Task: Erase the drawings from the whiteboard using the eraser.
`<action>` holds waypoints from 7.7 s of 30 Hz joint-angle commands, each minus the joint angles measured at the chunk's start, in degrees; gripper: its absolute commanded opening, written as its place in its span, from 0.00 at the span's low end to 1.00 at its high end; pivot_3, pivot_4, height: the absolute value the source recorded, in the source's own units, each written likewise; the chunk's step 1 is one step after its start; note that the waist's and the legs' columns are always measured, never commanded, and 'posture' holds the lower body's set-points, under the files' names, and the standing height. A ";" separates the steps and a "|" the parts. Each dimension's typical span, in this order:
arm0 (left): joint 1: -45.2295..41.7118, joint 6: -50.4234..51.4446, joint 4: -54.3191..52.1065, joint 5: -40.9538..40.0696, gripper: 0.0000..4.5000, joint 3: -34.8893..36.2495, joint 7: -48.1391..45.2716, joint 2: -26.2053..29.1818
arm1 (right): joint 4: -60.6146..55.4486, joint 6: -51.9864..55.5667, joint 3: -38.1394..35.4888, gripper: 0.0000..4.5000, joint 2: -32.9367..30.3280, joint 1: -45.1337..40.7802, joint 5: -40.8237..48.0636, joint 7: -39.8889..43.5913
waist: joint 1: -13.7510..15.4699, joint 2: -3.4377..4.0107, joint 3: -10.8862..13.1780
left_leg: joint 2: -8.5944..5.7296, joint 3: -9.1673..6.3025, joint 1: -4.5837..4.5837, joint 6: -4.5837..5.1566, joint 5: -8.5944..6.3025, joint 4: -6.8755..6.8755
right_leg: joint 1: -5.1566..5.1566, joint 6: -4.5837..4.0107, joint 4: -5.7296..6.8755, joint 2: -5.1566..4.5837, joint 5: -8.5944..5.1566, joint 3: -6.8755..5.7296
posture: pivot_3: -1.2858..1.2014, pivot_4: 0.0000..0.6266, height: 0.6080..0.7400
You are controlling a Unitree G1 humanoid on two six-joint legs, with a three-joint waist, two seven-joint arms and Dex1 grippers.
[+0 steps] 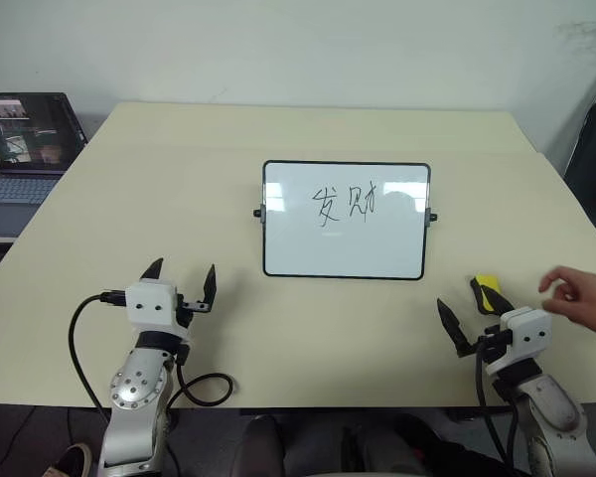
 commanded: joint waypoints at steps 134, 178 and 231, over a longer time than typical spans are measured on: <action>-18.27 29.54 -9.84 -25.16 1.00 0.27 -31.13 27.25 | -23.90 53.21 -3.28 0.22 -12.07 -32.69 19.75 -4.36 | -0.39 0.08 0.12 | 0.13 0.88 -0.31 -0.02 -0.01 0.12 | -1.09 -0.09 0.81 0.36 -0.05 1.03 | 0.52 0.24 1.00; -21.47 26.98 -5.34 -22.28 1.00 2.14 -40.81 32.22 | 36.49 15.22 27.15 0.22 7.18 -70.48 -21.83 -1.83 | -0.35 0.00 0.16 | 0.24 0.92 -0.46 -0.03 -0.01 0.20 | -1.48 -0.18 1.00 0.24 -0.01 1.20 | 0.52 0.24 1.00; -23.88 25.27 -2.78 -18.40 1.00 -1.78 -39.23 30.28 | 42.43 13.91 28.80 0.22 11.20 -69.53 -26.40 1.25 | -1.39 -0.38 0.33 | 0.27 0.96 -0.53 -0.04 0.01 0.06 | -1.76 -0.13 1.08 0.21 0.04 1.29 | 0.52 0.24 1.00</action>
